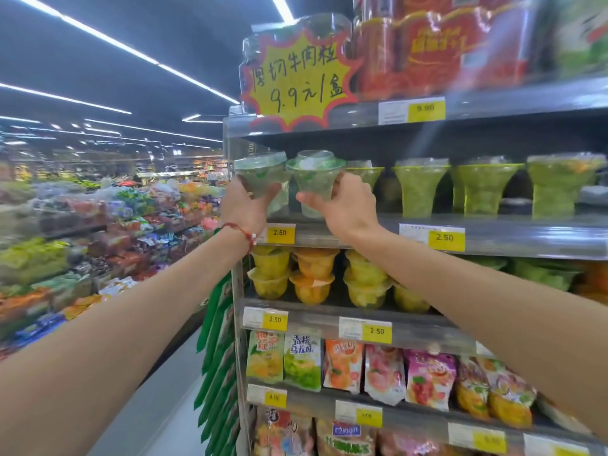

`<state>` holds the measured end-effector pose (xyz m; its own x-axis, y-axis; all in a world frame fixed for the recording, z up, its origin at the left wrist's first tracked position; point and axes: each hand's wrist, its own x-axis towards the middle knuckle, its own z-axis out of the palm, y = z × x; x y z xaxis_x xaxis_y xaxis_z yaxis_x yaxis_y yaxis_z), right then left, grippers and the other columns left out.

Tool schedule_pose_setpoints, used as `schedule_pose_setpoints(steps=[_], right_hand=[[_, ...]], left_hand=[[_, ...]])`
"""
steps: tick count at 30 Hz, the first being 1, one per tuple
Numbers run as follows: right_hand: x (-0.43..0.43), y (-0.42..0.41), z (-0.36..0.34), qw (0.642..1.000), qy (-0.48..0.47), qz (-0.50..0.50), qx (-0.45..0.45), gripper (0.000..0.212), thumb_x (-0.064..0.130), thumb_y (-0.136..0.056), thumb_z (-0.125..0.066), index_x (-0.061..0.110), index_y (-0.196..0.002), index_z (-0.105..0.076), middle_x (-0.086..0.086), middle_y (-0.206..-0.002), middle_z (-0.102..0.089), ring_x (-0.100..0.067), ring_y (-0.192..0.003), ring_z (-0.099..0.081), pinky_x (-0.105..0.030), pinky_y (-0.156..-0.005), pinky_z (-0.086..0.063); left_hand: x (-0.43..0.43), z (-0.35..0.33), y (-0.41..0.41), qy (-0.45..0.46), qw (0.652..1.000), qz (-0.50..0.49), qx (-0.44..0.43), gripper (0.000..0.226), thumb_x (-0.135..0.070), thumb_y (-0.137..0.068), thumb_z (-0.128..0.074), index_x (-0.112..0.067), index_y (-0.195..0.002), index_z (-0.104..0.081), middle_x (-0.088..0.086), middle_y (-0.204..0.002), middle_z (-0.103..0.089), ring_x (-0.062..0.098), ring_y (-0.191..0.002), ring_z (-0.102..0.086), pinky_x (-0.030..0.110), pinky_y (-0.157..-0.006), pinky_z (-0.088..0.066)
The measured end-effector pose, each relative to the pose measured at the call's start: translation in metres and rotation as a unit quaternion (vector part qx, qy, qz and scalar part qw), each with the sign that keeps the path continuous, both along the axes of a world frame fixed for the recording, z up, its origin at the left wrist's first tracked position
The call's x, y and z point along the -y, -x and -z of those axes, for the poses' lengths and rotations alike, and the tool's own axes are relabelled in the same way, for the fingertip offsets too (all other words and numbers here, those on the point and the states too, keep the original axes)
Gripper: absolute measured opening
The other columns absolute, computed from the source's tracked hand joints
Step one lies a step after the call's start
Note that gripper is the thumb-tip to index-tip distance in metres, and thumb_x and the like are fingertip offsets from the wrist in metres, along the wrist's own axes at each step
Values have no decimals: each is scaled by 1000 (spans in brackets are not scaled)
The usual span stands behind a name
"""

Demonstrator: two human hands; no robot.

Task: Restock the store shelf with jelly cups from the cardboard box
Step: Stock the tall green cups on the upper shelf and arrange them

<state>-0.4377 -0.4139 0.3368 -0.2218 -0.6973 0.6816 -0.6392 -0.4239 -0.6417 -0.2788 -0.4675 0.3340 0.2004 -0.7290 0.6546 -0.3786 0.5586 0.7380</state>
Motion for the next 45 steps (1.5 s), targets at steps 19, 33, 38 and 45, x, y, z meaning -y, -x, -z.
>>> schedule_pose_setpoints(steps=[19, 33, 38, 45], right_hand=[[37, -26, -12, 986, -111, 106, -69, 61, 51, -94, -64, 1, -126, -49, -15, -122, -63, -36, -114, -60, -36, -76, -39], [35, -39, -13, 963, -147, 181, -138, 47, 46, -99, -58, 3, -118, -60, -13, -118, -67, -35, -109, -65, -38, -75, -45], [25, -36, -14, 953, -156, 192, -173, 35, 37, -100, -60, 5, -114, -64, -13, -116, -67, -35, -106, -66, -40, -77, -48], [-10, -37, 0, 957, -100, 202, -183, 30, 32, -105, -49, 6, -121, -48, -13, -114, -67, -36, -107, -64, -39, -73, -41]], left_hand=[[55, 22, 7, 4, 982, -125, 144, 61, -46, -102, -34, -3, -145, -30, 7, -122, -64, 28, -123, -54, 43, -120, -19], [56, 24, 4, -33, 964, -154, 213, 69, -40, -104, -27, 6, -152, -7, 19, -128, -60, 36, -123, -51, 48, -113, -29], [52, 21, 2, -59, 955, -153, 249, 73, -45, -103, -21, 5, -153, -4, 17, -130, -60, 33, -126, -52, 51, -118, -17], [24, 28, -4, -72, 938, -129, 314, 80, -55, -100, -18, 4, -153, -4, 20, -156, -27, 34, -146, -20, 57, -119, -10]])
